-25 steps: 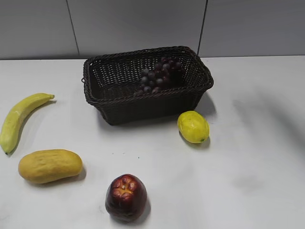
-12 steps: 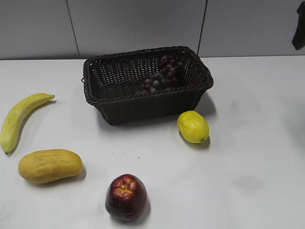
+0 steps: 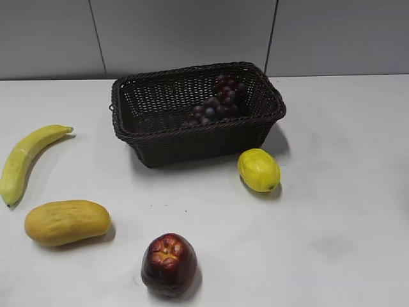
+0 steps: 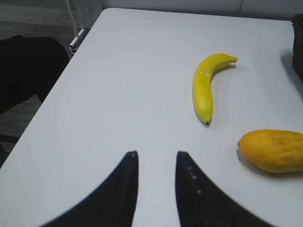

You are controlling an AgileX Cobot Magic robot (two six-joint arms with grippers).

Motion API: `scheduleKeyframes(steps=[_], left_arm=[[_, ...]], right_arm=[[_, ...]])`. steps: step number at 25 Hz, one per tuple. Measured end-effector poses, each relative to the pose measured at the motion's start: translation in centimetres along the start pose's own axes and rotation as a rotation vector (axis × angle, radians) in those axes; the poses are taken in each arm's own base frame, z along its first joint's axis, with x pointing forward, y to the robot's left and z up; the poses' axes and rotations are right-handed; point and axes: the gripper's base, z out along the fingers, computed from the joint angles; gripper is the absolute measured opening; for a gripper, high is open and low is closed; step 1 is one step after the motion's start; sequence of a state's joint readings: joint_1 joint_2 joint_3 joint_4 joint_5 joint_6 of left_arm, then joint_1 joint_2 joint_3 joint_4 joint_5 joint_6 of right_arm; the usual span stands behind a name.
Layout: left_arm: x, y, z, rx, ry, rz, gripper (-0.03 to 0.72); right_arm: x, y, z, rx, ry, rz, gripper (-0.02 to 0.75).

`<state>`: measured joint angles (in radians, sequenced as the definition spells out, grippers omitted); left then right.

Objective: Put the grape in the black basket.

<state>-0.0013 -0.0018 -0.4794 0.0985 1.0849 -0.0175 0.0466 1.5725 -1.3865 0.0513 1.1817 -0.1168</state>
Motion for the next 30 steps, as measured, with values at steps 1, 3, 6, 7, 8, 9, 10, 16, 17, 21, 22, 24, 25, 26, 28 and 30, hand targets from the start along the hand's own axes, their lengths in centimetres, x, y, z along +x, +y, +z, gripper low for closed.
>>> scheduleKeyframes(steps=[1, 3, 6, 7, 8, 9, 10, 16, 17, 21, 22, 24, 25, 26, 28, 30], left_arm=[[0.0, 0.0, 0.0, 0.000, 0.000, 0.000, 0.217], [0.0, 0.0, 0.0, 0.000, 0.000, 0.000, 0.217], [0.0, 0.0, 0.0, 0.000, 0.000, 0.000, 0.217], [0.0, 0.0, 0.0, 0.000, 0.000, 0.000, 0.217], [0.0, 0.0, 0.0, 0.000, 0.000, 0.000, 0.217], [0.0, 0.0, 0.0, 0.000, 0.000, 0.000, 0.217], [0.0, 0.0, 0.0, 0.000, 0.000, 0.000, 0.217], [0.0, 0.0, 0.0, 0.000, 0.000, 0.000, 0.217], [0.0, 0.0, 0.0, 0.000, 0.000, 0.000, 0.217], [0.0, 0.0, 0.0, 0.000, 0.000, 0.000, 0.217], [0.0, 0.0, 0.0, 0.000, 0.000, 0.000, 0.217], [0.0, 0.0, 0.0, 0.000, 0.000, 0.000, 0.217], [0.0, 0.0, 0.0, 0.000, 0.000, 0.000, 0.217], [0.0, 0.0, 0.0, 0.000, 0.000, 0.000, 0.217], [0.0, 0.0, 0.0, 0.000, 0.000, 0.000, 0.217], [0.0, 0.0, 0.0, 0.000, 0.000, 0.000, 0.217]], right_arm=[[1.0, 0.1, 0.1, 0.000, 0.016, 0.002, 0.577], [2.9, 0.3, -0.2, -0.002, 0.032, 0.004, 0.577], [6.1, 0.6, -0.8, -0.003, 0.044, 0.006, 0.576], [7.0, 0.7, -0.9, -0.003, 0.045, 0.007, 0.575], [8.0, 0.8, -1.1, -0.003, 0.047, 0.007, 0.574], [8.9, 0.9, -1.2, -0.003, 0.047, 0.008, 0.573], [10.0, 1.0, -1.5, -0.003, 0.039, 0.007, 0.573], [15.3, 1.6, -2.4, 0.001, -0.002, 0.037, 0.572], [16.0, 1.7, -2.5, 0.002, -0.013, 0.039, 0.572], [19.1, 2.0, -2.8, 0.006, -0.061, 0.042, 0.572], [19.8, 2.1, -2.8, 0.007, -0.074, 0.041, 0.572], [21.0, 2.2, -2.8, 0.008, -0.100, 0.040, 0.572], [21.6, 2.2, -2.8, 0.008, -0.115, 0.040, 0.572], [22.1, 2.3, -2.8, 0.009, -0.126, 0.040, 0.572], [23.2, 2.4, -2.6, 0.009, -0.158, 0.041, 0.572], [24.1, 2.5, -2.3, 0.008, -0.179, 0.042, 0.572]])
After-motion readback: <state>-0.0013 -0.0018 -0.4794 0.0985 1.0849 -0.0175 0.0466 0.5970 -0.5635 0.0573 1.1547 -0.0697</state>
